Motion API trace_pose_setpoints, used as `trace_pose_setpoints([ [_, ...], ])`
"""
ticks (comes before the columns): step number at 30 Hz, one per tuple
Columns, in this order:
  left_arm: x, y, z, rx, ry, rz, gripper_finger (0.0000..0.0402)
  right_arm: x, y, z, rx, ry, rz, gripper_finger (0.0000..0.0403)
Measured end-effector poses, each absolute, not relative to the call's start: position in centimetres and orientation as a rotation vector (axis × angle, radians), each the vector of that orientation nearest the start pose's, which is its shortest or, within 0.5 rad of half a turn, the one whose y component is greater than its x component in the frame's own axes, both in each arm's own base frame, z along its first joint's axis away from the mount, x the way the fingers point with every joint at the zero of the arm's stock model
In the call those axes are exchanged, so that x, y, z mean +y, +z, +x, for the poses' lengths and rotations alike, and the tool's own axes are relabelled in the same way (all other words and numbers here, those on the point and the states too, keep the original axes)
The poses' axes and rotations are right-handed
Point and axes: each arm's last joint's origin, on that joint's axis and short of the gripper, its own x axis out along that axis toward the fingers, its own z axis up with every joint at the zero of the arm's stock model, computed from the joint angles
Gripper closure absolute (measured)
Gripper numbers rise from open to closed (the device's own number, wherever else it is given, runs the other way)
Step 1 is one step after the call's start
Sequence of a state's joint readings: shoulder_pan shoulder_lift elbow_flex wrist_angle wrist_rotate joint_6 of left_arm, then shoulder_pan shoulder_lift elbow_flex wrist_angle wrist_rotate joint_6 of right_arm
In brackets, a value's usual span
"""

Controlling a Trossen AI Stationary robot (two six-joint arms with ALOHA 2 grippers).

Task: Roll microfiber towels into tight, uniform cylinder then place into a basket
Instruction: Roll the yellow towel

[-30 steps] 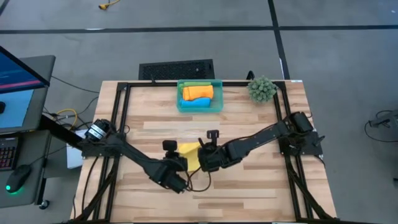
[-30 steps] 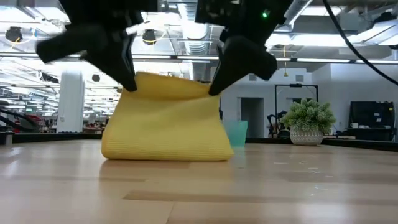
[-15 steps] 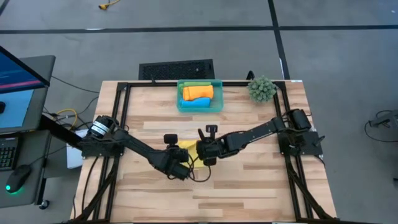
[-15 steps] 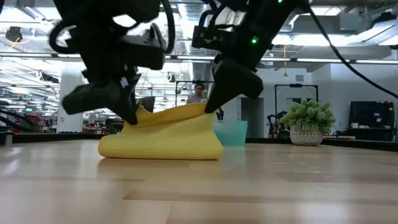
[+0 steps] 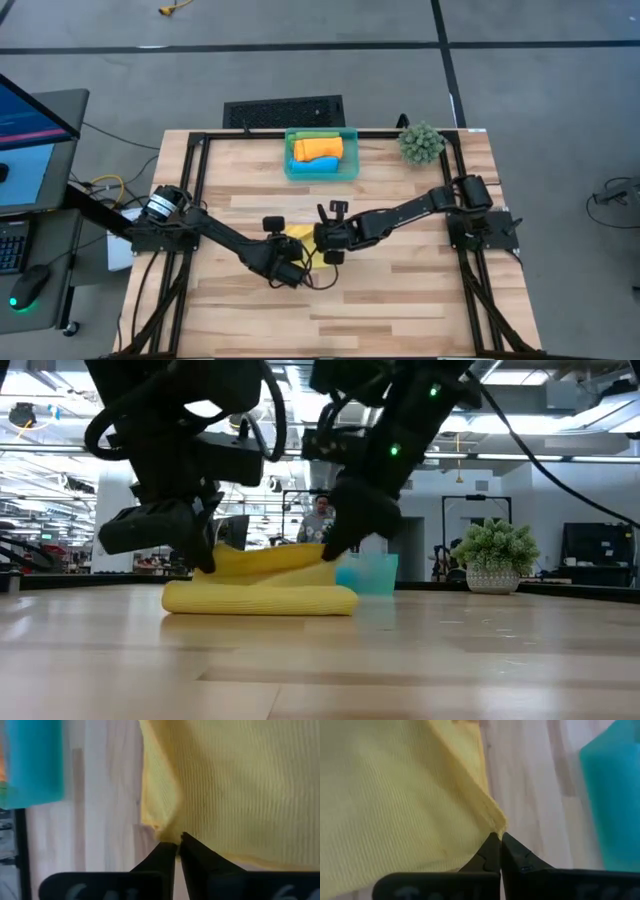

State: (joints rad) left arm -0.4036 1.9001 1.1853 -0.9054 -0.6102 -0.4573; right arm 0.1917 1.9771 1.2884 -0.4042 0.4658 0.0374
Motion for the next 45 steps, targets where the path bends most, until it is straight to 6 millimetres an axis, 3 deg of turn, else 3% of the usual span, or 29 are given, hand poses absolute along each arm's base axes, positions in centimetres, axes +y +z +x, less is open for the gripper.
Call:
trace_pose_setpoints([
  [8, -11.3, 14.6, 30.5, 1.336, 0.432, 0.417, 0.0351, 6.3, 14.4, 38.8, 1.067, -0.278, -0.327, 0.0367],
  [16, -11.3, 14.6, 30.5, 1.333, 0.442, 0.41, 0.029, 6.4, 14.5, 38.9, 1.059, -0.285, -0.309, 0.0299],
  [24, -12.6, 15.1, 29.9, 1.244, 0.474, 0.565, 0.0281, 6.6, 14.3, 37.9, 1.141, -0.299, -0.299, 0.0247],
  [34, -14.7, 16.8, 28.6, 1.137, 0.469, 0.541, 0.028, 8.5, 16.1, 37.1, 1.107, -0.262, -0.325, 0.0254],
  [38, -15.3, 17.2, 28.9, 1.064, 0.453, 0.502, 0.028, 9.2, 17.4, 36.2, 1.099, -0.262, -0.301, 0.0263],
  [45, -16.8, 17.3, 29.5, 0.975, 0.379, 0.497, 0.028, 14.0, 17.7, 33.2, 1.154, -0.179, -0.422, 0.0277],
])
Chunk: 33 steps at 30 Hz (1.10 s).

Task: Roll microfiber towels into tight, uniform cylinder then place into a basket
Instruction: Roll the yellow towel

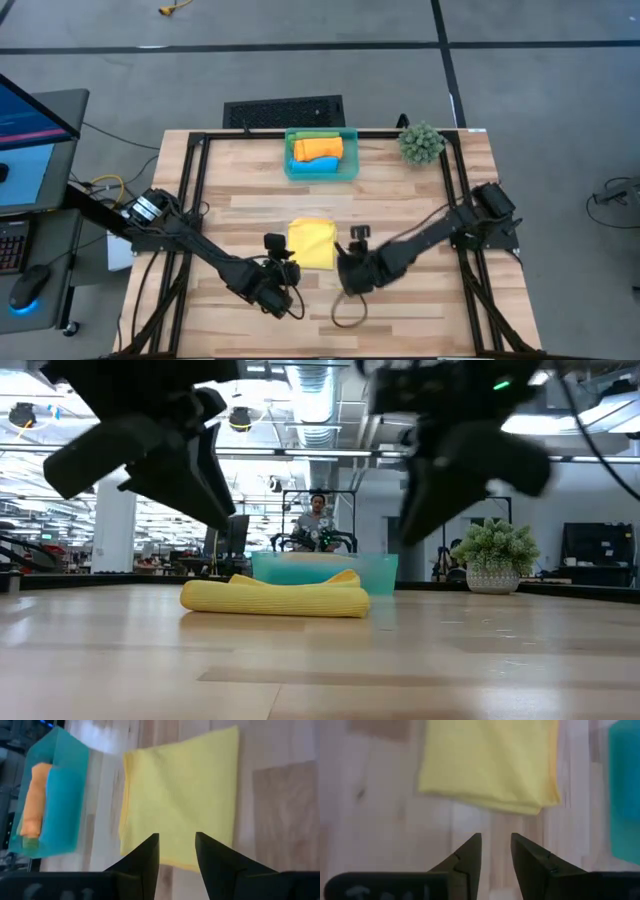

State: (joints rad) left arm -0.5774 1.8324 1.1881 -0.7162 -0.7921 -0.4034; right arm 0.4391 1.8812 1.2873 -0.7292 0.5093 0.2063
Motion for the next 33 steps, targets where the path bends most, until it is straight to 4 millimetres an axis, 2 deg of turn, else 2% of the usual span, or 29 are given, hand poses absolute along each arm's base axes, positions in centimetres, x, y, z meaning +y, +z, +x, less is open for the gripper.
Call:
trace_pose_setpoints([
  [5, -17.9, 17.2, 28.9, 0.947, 0.362, 0.449, 0.0281, 17.1, 17.7, 30.8, 1.136, -0.204, -0.549, 0.028],
  [11, -18.9, 14.9, 27.9, 0.87, 0.299, 0.379, 0.0281, 18.8, 17.7, 29.3, 1.1, -0.242, -0.611, 0.028],
  [14, -18.7, 13.9, 27.6, 0.854, 0.275, 0.362, 0.0281, 18.9, 17.1, 29.4, 1.071, -0.24, -0.586, 0.028],
  [22, -18.1, 13.1, 27.7, 0.838, 0.249, 0.395, 0.0281, 18.9, 15.2, 31.0, 0.859, -0.192, -0.464, 0.028],
  [27, -18.3, 13.2, 27.8, 0.847, 0.197, 0.415, 0.0281, 19.3, 15.5, 31.7, 0.772, -0.177, -0.413, 0.028],
  [33, -18.5, 13.9, 28.7, 0.871, 0.116, 0.383, 0.0281, 18.5, 15.5, 32.4, 0.787, -0.144, -0.351, 0.028],
])
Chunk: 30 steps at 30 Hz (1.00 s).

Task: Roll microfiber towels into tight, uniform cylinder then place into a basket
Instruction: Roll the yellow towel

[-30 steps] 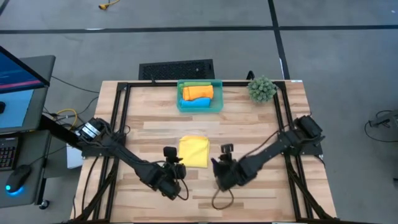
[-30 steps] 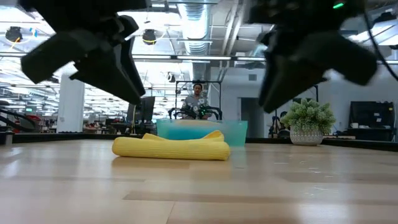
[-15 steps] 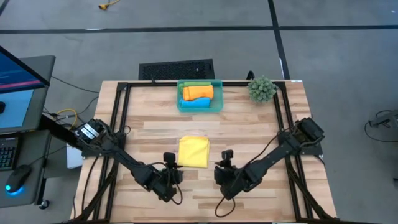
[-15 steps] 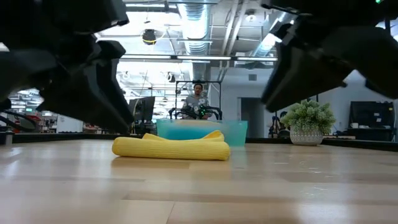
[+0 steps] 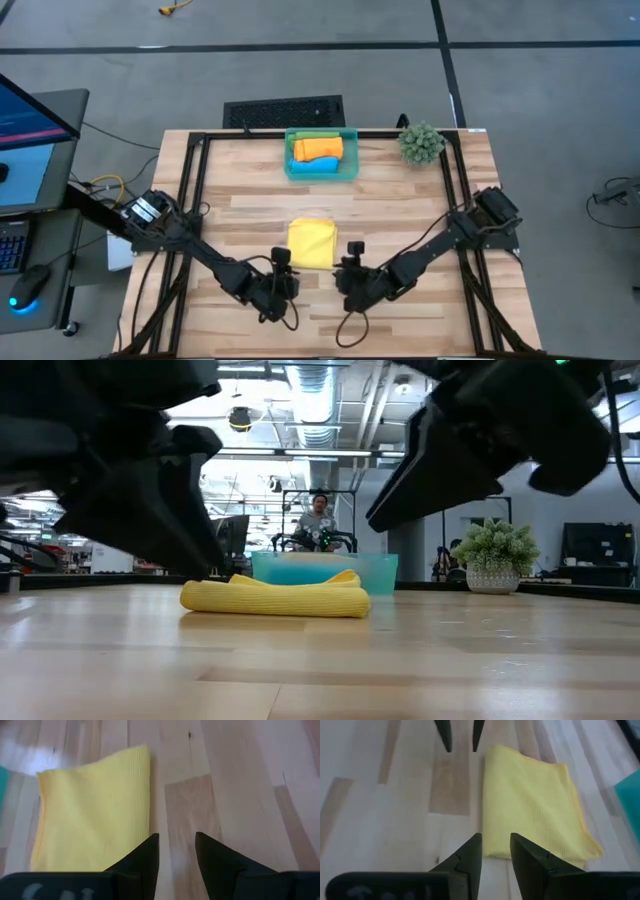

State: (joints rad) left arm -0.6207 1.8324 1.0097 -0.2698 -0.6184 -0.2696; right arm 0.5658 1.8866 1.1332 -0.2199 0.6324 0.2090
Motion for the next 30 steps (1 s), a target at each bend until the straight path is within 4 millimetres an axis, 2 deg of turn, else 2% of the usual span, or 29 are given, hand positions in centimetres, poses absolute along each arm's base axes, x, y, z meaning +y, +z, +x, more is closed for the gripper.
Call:
trace_pose_setpoints([
  [6, -17.7, 14.2, 29.5, 0.88, 0.114, 0.401, 0.0275, 17.4, 15.5, 33.1, 0.792, -0.172, -0.332, 0.026],
  [12, -16.4, 14.0, 29.9, 0.921, 0.153, 0.406, 0.0241, 17.2, 15.4, 33.3, 0.823, -0.095, -0.38, 0.0217],
  [16, -16.0, 14.0, 30.1, 0.936, 0.153, 0.394, 0.022, 17.1, 14.0, 33.5, 0.859, -0.055, -0.447, 0.0197],
  [18, -15.8, 14.0, 30.1, 0.949, 0.146, 0.387, 0.0217, 17.3, 13.3, 34.4, 0.824, -0.054, -0.451, 0.0193],
  [21, -15.6, 13.9, 30.2, 0.963, 0.138, 0.374, 0.0216, 16.9, 12.0, 34.3, 0.865, -0.069, -0.51, 0.0193],
  [25, -15.3, 13.8, 30.1, 0.989, 0.141, 0.38, 0.0217, 16.7, 11.9, 35.1, 0.841, -0.07, -0.477, 0.0195],
  [30, -14.9, 13.6, 30.0, 1.017, 0.16, 0.377, 0.0217, 15.5, 11.3, 35.5, 0.884, -0.1, -0.399, 0.0195],
])
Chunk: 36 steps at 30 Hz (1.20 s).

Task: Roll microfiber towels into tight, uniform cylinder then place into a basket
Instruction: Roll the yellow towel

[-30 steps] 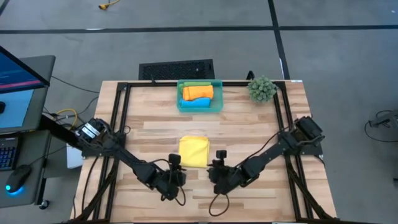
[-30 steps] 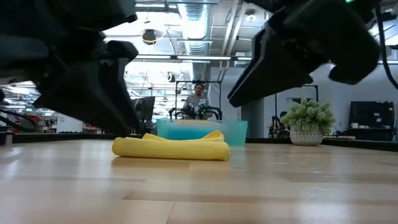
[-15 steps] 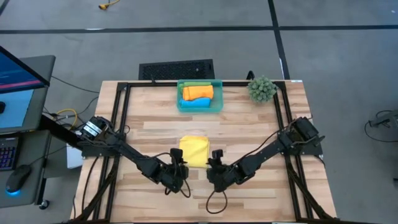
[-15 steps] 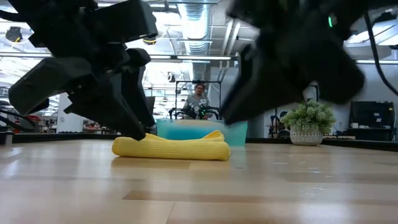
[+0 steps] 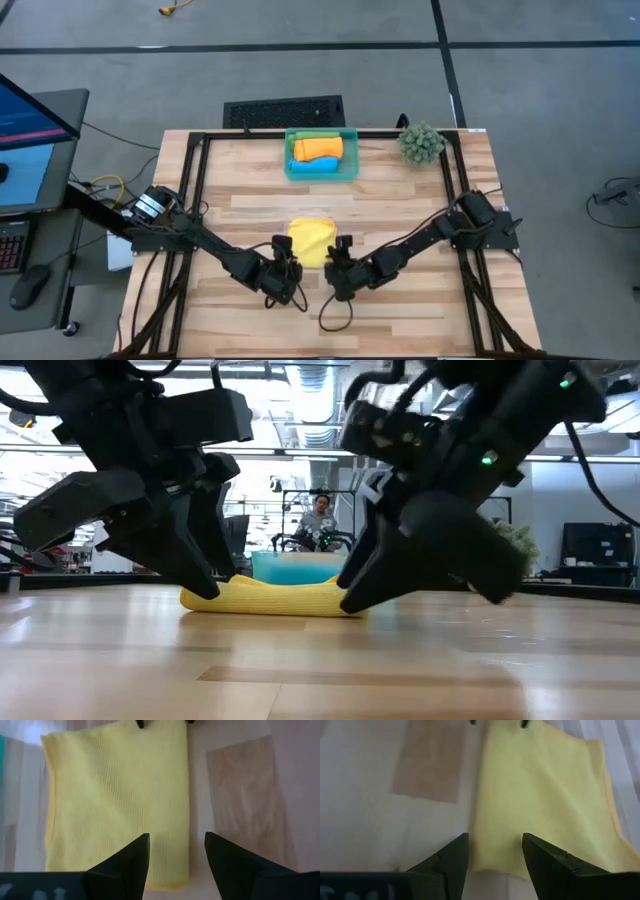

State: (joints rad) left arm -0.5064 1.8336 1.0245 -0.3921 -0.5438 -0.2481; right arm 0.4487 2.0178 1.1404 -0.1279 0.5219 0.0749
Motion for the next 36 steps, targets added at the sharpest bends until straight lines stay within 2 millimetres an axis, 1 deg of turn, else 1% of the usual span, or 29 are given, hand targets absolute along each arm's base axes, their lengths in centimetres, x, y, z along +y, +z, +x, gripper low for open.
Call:
trace_pose_setpoints([
  [2, -14.7, 13.6, 29.9, 1.028, 0.164, 0.381, 0.0217, 15.1, 11.3, 35.6, 0.892, -0.114, -0.377, 0.0196],
  [5, -14.3, 13.3, 29.9, 1.037, 0.18, 0.372, 0.0217, 14.6, 11.2, 35.8, 0.911, -0.091, -0.341, 0.0199],
  [9, -13.3, 12.5, 29.7, 1.057, 0.196, 0.346, 0.0217, 14.5, 11.1, 35.8, 0.927, -0.062, -0.306, 0.0206],
  [15, -12.8, 12.4, 29.8, 1.065, 0.194, 0.282, 0.0223, 14.1, 11.1, 36.0, 0.93, -0.092, -0.244, 0.0229],
  [19, -13.0, 12.3, 29.8, 1.06, 0.177, 0.276, 0.0257, 14.1, 11.1, 36.0, 0.935, -0.077, -0.235, 0.0265],
  [26, -13.2, 12.3, 29.9, 1.081, 0.121, 0.221, 0.0353, 14.3, 11.2, 36.0, 0.947, -0.003, -0.19, 0.0358],
  [29, -13.2, 12.3, 29.9, 1.083, 0.127, 0.183, 0.0389, 14.4, 11.3, 36.1, 0.944, 0.025, -0.171, 0.0388],
  [31, -13.3, 12.4, 30.0, 1.083, 0.133, 0.162, 0.0394, 14.5, 11.3, 36.2, 0.938, 0.055, -0.148, 0.0392],
  [36, -13.8, 12.9, 30.5, 1.103, 0.047, 0.091, 0.0385, 15.0, 11.9, 36.5, 0.954, 0.12, -0.069, 0.0374],
])
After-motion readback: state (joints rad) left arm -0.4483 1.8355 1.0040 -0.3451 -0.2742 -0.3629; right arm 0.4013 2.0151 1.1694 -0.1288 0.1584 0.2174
